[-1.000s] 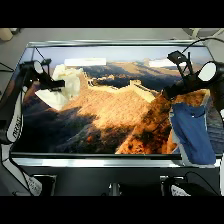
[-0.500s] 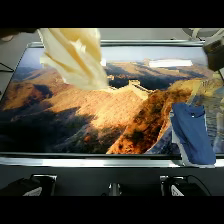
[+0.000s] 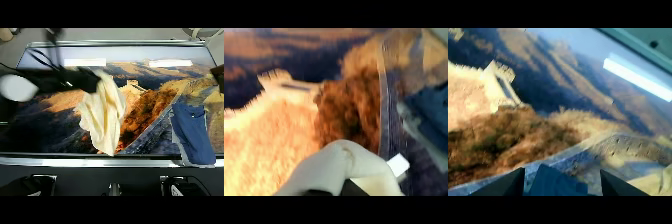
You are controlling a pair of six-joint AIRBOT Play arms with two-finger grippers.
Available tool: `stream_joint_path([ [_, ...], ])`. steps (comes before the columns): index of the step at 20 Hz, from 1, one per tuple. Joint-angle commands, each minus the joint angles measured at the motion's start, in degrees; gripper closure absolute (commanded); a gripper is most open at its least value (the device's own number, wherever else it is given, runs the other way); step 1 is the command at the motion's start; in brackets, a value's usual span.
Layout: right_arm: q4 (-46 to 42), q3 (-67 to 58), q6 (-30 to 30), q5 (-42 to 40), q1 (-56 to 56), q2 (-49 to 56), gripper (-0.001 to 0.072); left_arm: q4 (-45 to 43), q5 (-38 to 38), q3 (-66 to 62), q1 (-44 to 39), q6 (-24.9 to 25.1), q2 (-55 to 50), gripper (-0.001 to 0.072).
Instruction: Fold the shirts.
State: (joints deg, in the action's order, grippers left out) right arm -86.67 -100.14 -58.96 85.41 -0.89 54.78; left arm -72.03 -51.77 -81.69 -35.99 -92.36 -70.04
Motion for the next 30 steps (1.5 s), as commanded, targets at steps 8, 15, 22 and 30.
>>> stream_joint_path([
  [8, 9.0, 1.0, 1.1, 9.5, 0.0, 23.1, 0.0289, 10.6, -7.3, 5.0, -0.1, 1.1, -16.2, 0.0036],
  [15, 21.3, 11.8, 4.7, 6.3, 0.0, 28.5, 0.015, -0.8, -22.2, 11.3, 13.7, 5.2, -4.8, 0.0068],
  [22, 25.4, 35.3, 6.1, -5.6, 0.0, 28.5, 0.0152, 2.9, -7.8, 36.0, 7.3, 5.6, -2.4, 0.0066],
  [30, 34.5, 39.7, 7.8, -7.9, 0.0, 33.6, 0.0152, 10.0, -1.8, 36.3, 5.5, 11.7, -5.1, 0.0081],
])
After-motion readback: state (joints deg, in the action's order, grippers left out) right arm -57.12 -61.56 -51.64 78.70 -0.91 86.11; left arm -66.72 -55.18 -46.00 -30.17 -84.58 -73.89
